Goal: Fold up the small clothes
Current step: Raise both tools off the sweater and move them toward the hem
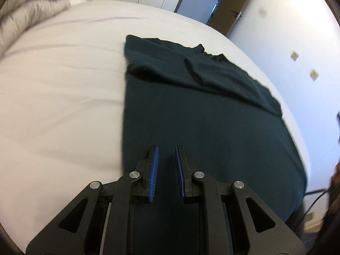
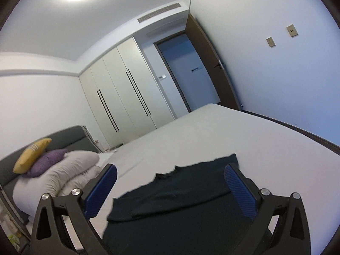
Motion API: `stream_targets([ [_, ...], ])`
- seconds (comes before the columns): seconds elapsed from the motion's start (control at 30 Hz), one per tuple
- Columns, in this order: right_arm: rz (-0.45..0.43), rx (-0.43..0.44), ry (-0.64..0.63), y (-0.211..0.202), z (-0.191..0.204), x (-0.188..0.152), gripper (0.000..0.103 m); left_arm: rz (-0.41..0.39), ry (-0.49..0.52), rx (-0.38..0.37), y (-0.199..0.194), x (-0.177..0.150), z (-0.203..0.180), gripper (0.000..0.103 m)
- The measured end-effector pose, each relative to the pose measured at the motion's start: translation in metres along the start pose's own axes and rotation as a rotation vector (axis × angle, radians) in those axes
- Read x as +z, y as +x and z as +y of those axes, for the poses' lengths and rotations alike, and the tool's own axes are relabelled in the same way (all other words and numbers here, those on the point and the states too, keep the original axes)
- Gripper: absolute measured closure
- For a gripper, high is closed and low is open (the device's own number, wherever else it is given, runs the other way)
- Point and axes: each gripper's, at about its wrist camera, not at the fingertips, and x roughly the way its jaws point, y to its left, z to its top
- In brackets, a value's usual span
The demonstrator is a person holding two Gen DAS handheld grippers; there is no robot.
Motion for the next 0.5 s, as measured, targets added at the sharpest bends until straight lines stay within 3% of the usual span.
stream_targets([
  [0.17, -0.092, -0.01, 0.02, -0.041, 0.004, 0.018, 0.0, -0.123, 0.104, 0.097, -0.058, -0.035, -0.016, 0.087],
  [0.3, -0.241, -0.103, -0.13, -0.086, 0.027, 0.026, 0.0, -0.304, 0.174, 0.161, -0.115, -0.049, -0.035, 0.087],
  [0.37, -0.256, -0.132, -0.194, -0.099, 0.039, 0.029, 0.0, -0.396, 0.207, 0.194, -0.142, -0.048, -0.046, 0.084],
  [0.4, -0.256, -0.133, -0.217, -0.104, 0.044, 0.031, 0.0, -0.441, 0.223, 0.212, -0.156, -0.047, -0.053, 0.068],
  [0.43, -0.256, -0.119, -0.235, -0.109, 0.048, 0.033, 0.0, -0.493, 0.237, 0.233, -0.17, -0.047, -0.06, 0.025],
  [0.47, -0.259, -0.101, -0.25, -0.115, 0.052, 0.035, 0.0, -0.551, 0.243, 0.257, -0.183, -0.048, -0.066, 0.003],
  [0.5, -0.266, -0.095, -0.259, -0.12, 0.055, 0.037, 0.0, -0.655, 0.251, 0.285, -0.202, -0.054, -0.073, 0.0],
])
